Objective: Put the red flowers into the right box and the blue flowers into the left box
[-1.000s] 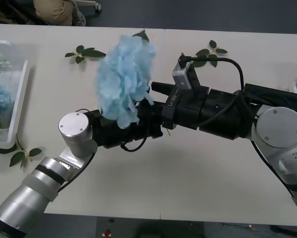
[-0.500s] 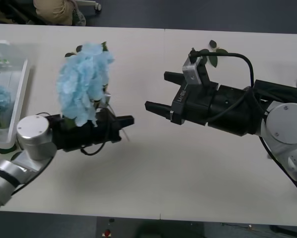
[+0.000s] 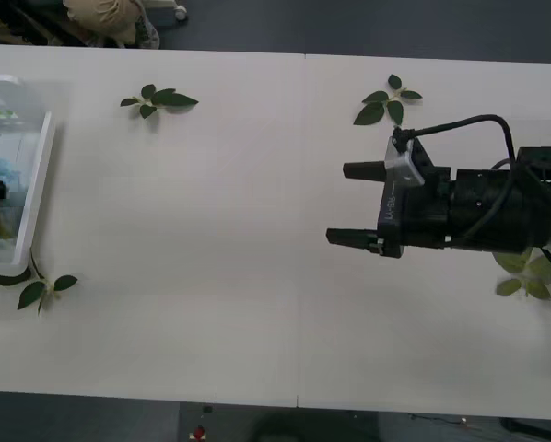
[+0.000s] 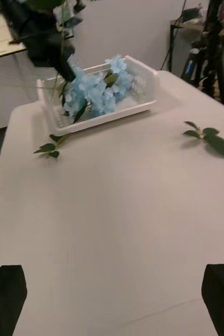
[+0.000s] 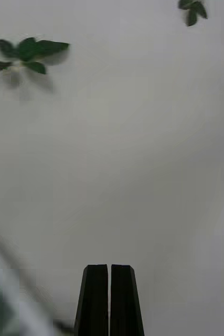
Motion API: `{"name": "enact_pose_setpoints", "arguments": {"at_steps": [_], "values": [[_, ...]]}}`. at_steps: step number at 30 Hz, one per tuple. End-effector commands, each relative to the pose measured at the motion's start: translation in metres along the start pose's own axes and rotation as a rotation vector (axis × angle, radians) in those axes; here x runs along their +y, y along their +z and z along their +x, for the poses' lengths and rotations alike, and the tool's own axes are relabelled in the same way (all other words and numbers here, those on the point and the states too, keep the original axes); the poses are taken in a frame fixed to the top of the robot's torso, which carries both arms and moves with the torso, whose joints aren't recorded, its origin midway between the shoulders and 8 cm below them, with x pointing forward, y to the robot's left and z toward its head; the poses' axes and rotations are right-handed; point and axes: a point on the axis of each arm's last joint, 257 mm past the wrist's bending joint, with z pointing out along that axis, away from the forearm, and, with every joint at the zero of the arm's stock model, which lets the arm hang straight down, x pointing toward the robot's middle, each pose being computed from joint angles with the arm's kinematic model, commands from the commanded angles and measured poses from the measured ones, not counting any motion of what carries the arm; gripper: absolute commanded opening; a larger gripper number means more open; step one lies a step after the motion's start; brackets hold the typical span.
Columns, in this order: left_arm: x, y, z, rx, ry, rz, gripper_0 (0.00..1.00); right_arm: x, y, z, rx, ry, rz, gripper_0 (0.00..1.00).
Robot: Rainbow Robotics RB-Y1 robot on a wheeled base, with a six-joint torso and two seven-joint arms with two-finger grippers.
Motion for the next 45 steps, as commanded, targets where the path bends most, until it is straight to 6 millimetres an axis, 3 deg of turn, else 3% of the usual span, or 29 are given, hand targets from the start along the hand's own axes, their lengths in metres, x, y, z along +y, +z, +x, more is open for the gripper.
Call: {"name": "enact_pose_setpoints", "arguments": {"at_steps": [1, 5, 8, 15, 20, 28, 37, 41, 42, 44, 45], "values": [[0.066, -0.045, 0.001, 0.095, 0.037, -0.16, 0.0, 0.0, -0.006, 0.006, 0.006, 0.033, -0.043, 0.99], [0.129, -0.095, 0.017, 0.232, 0.087, -0.352, 0.0, 0.004, -0.01, 0.031, 0.083, 0.035, -0.094, 0.98], [0.164, -0.124, 0.038, 0.363, 0.082, -0.482, 0.0, 0.004, -0.013, 0.039, 0.109, 0.038, -0.119, 0.99], [0.201, -0.144, 0.081, 0.513, -0.007, -0.682, 0.0, 0.007, -0.017, 0.05, 0.167, 0.035, -0.182, 0.98], [0.219, -0.155, 0.115, 0.54, -0.114, -0.807, 0.0, 0.015, -0.014, 0.053, 0.189, 0.024, -0.219, 0.98], [0.232, -0.164, 0.149, 0.554, -0.252, -0.932, 0.0, 0.028, -0.002, 0.053, 0.212, -0.002, -0.274, 0.98], [0.23, -0.149, 0.166, 0.558, -0.306, -0.949, 0.0, 0.039, 0.027, 0.051, 0.192, -0.004, -0.275, 0.98], [0.231, -0.147, 0.166, 0.553, -0.3, -0.951, 0.01, 0.041, 0.036, 0.049, 0.166, 0.013, -0.259, 0.98], [0.232, -0.147, 0.164, 0.549, -0.294, -0.955, 0.04, 0.042, 0.038, 0.049, 0.159, 0.018, -0.255, 0.98], [0.235, -0.148, 0.161, 0.537, -0.279, -0.965, 0.64, 0.043, 0.041, 0.048, 0.154, 0.022, -0.254, 0.98], [0.236, -0.147, 0.159, 0.533, -0.274, -0.967, 0.87, 0.043, 0.042, 0.049, 0.155, 0.021, -0.253, 0.98]]}}
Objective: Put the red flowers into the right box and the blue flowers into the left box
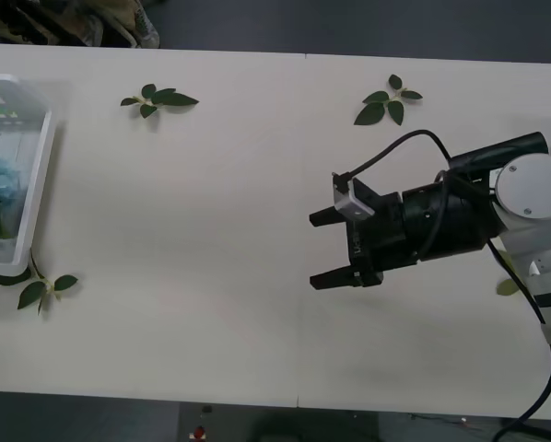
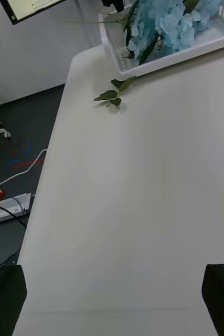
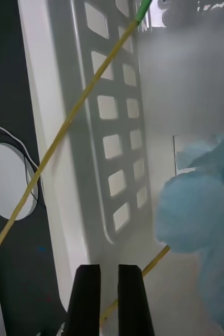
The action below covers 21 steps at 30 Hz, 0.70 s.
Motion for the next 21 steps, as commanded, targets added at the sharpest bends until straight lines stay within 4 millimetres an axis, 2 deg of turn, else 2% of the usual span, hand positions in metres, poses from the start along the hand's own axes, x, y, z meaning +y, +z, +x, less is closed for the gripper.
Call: {"name": "enact_pose_setpoints", "arguments": {"at_steps": [1, 2, 8, 12, 14, 15, 16, 19, 20, 21], "values": [[0.023, -0.008, -0.013, -0.035, -0.022, -0.05, 0.92, 0.002, 0.003, -0.004, -0.009, -0.01, 0.006, 0.98], [0.024, -0.008, -0.013, -0.036, -0.022, -0.051, 1.0, 0.001, 0.003, -0.004, -0.008, -0.009, 0.009, 0.98], [0.024, -0.011, -0.017, -0.043, 0.002, -0.053, 1.0, 0.003, 0.003, 0.0, -0.005, 0.0, 0.009, 0.98], [0.007, -0.03, -0.029, -0.031, 0.053, 0.016, 1.0, 0.004, 0.004, 0.001, -0.004, 0.003, 0.007, 0.98], [-0.008, -0.052, -0.041, -0.034, 0.099, 0.09, 1.0, 0.004, 0.004, 0.001, -0.005, 0.003, 0.008, 0.98], [-0.015, -0.075, -0.049, -0.049, 0.118, 0.154, 1.0, 0.004, 0.004, 0.001, -0.005, 0.003, 0.008, 0.98], [-0.018, -0.087, -0.054, -0.062, 0.125, 0.186, 1.0, 0.004, 0.004, 0.002, -0.003, 0.003, 0.009, 0.98], [-0.044, -0.15, -0.085, -0.146, 0.156, 0.356, 1.0, 0.003, 0.004, 0.003, 0.003, 0.002, 0.012, 0.98], [-0.051, -0.161, -0.092, -0.165, 0.17, 0.386, 1.0, 0.003, 0.004, 0.004, 0.007, 0.002, 0.012, 0.98], [-0.067, -0.188, -0.106, -0.214, 0.192, 0.464, 1.0, 0.002, 0.004, 0.005, 0.008, 0.002, 0.014, 0.98]]}}
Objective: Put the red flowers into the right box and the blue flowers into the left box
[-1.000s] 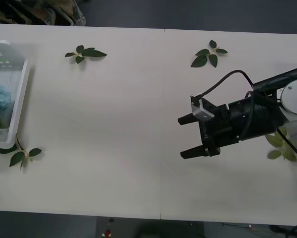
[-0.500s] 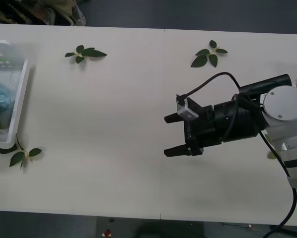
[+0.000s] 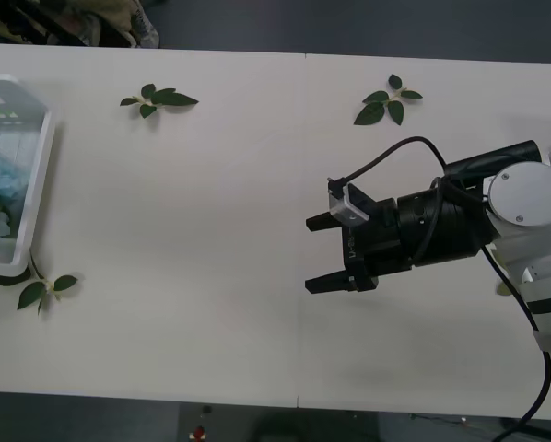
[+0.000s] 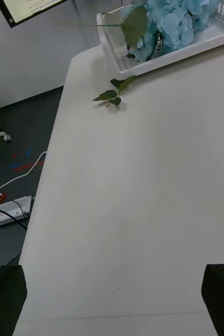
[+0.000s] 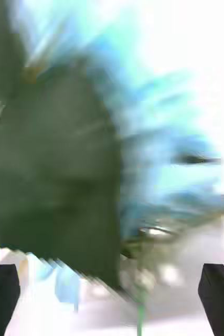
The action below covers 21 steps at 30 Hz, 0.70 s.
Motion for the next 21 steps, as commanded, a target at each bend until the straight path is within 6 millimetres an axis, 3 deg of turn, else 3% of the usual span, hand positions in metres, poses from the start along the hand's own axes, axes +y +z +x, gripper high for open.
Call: {"name": "enact_pose_setpoints", "arguments": {"at_steps": [1, 2, 3, 4, 5, 9, 12, 15, 21], "values": [[-0.025, -0.085, -0.059, -0.159, 0.107, 0.118, 1.0, -0.001, -0.002, 0.0, 0.011, -0.014, 0.013, 0.99], [-0.038, -0.089, -0.066, -0.187, 0.114, 0.161, 1.0, -0.001, -0.002, 0.001, 0.013, -0.015, 0.014, 0.98], [-0.079, -0.096, -0.084, -0.275, 0.136, 0.292, 1.0, -0.002, -0.002, 0.003, 0.021, -0.016, 0.018, 0.98], [-0.094, -0.096, -0.089, -0.308, 0.142, 0.339, 1.0, -0.002, -0.002, 0.003, 0.021, -0.016, 0.018, 0.98], [-0.125, -0.095, -0.098, -0.381, 0.146, 0.43, 1.0, -0.002, -0.002, 0.003, 0.021, -0.016, 0.018, 0.98], [-0.205, -0.072, -0.108, -0.574, 0.185, 0.573, 1.0, -0.002, -0.002, 0.003, 0.021, -0.016, 0.018, 0.99], [-0.258, -0.054, -0.107, -0.676, 0.221, 0.636, 1.0, -0.002, -0.002, 0.003, 0.021, -0.016, 0.018, 0.98], [-0.325, -0.044, -0.105, -0.778, 0.278, 0.712, 1.0, -0.002, -0.002, 0.003, 0.021, -0.016, 0.018, 0.98], [-0.427, -0.031, -0.09, -0.85, 0.369, 0.836, 1.0, -0.002, -0.002, 0.003, 0.021, -0.016, 0.018, 0.98]]}}
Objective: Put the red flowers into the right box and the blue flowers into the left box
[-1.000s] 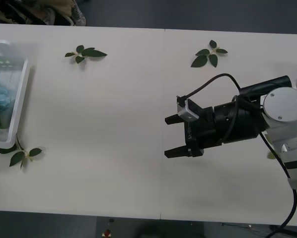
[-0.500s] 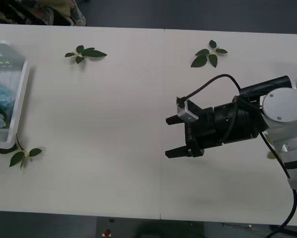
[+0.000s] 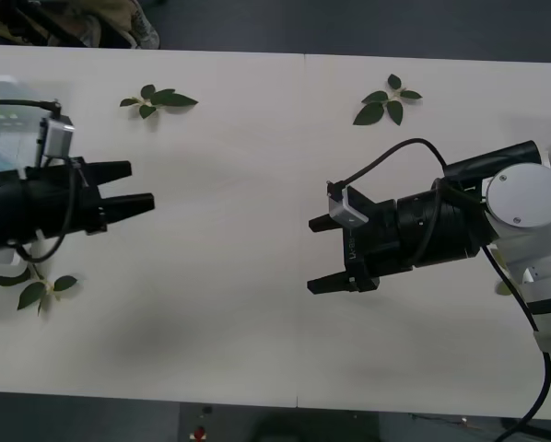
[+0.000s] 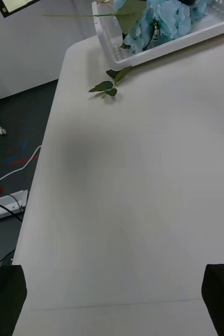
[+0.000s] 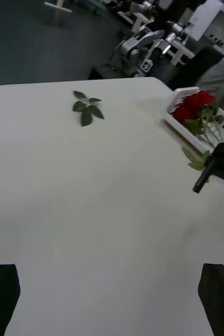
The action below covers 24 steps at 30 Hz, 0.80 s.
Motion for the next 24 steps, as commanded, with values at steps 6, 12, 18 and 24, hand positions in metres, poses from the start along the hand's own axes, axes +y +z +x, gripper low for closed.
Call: {"name": "enact_pose_setpoints", "arguments": {"at_steps": [6, 12, 18, 24], "values": [[-0.097, 0.061, 0.036, -0.054, 0.081, 0.196, 1.0, 0.001, -0.002, -0.005, -0.008, -0.013, 0.005, 0.98], [-0.135, 0.07, 0.066, -0.054, -0.016, 0.263, 1.0, 0.001, -0.002, -0.005, -0.008, -0.013, 0.005, 0.98], [-0.153, 0.06, 0.07, -0.077, -0.068, 0.319, 1.0, 0.001, -0.002, -0.005, -0.008, -0.013, 0.005, 0.98], [-0.164, 0.059, 0.064, -0.084, -0.057, 0.372, 1.0, 0.001, -0.002, -0.005, -0.008, -0.013, 0.005, 0.98]]}}
